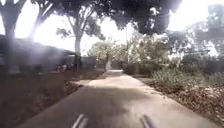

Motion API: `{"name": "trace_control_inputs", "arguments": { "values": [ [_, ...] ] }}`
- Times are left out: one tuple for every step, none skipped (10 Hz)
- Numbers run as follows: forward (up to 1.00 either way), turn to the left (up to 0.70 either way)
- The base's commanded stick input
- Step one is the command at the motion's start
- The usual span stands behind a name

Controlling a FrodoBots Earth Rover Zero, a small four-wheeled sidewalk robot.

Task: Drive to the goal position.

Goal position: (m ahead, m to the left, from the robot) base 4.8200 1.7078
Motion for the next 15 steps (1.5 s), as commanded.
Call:
{"name": "trace_control_inputs", "arguments": {
  "values": [
    [0.7,0.0],
    [0.7,0.0],
    [0.7,0.0],
    [0.7,0.0],
    [0.7,0.0],
    [0.7,0.0],
    [0.7,0.0],
    [0.7,0.0],
    [0.7,0.0],
    [0.7,-0.01],
    [0.7,-0.15],
    [0.7,-0.28],
    [0.7,0.0],
    [0.7,0.0],
    [0.7,0.0]
  ]
}}
